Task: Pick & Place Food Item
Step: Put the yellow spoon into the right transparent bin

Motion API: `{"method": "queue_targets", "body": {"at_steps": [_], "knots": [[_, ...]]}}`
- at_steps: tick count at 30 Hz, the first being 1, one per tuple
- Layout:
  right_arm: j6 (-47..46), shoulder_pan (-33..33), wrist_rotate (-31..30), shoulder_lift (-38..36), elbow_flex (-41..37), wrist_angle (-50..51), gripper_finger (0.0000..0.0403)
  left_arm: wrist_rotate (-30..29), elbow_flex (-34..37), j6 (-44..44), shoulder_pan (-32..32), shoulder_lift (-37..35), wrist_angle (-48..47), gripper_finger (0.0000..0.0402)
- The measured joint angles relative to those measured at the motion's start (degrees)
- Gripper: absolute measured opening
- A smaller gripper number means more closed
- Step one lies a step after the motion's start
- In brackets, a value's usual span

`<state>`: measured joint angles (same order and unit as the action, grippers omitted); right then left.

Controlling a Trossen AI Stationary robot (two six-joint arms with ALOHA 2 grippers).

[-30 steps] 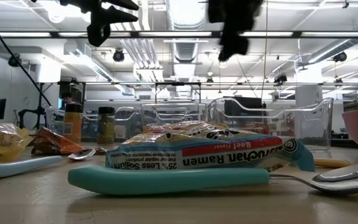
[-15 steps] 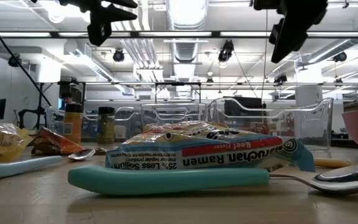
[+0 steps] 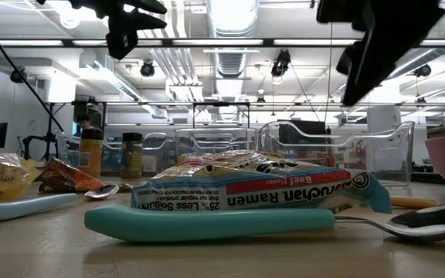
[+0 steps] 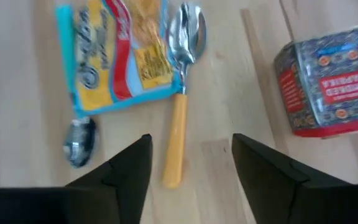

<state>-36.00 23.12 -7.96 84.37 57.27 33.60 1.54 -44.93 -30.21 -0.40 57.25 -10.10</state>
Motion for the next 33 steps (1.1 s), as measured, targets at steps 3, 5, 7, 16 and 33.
{"method": "queue_targets", "body": {"at_steps": [3,5,7,16,33], "knots": [[-2.12,0.63,-1.81,3.56,0.37,0.07,0.0245,0.00,0.00,0.01,0.00,0.00,-1.18,0.0105],[-3.76,0.67,-2.57,5.90,1.09,-0.16,0.0257,0.00,0.00,0.01,0.00,0.00,-2.20,0.0105],[-4.34,0.67,-2.55,8.46,1.98,0.26,0.0263,0.01,0.00,0.04,0.00,0.00,-3.07,0.0105],[-2.57,2.37,-2.62,16.96,8.19,0.51,0.0265,0.02,0.00,0.19,0.00,0.00,-4.36,0.0105],[-2.99,2.88,-2.81,25.92,8.68,-1.78,0.0259,0.00,0.24,0.17,0.00,-0.04,-5.41,0.0105]]}}
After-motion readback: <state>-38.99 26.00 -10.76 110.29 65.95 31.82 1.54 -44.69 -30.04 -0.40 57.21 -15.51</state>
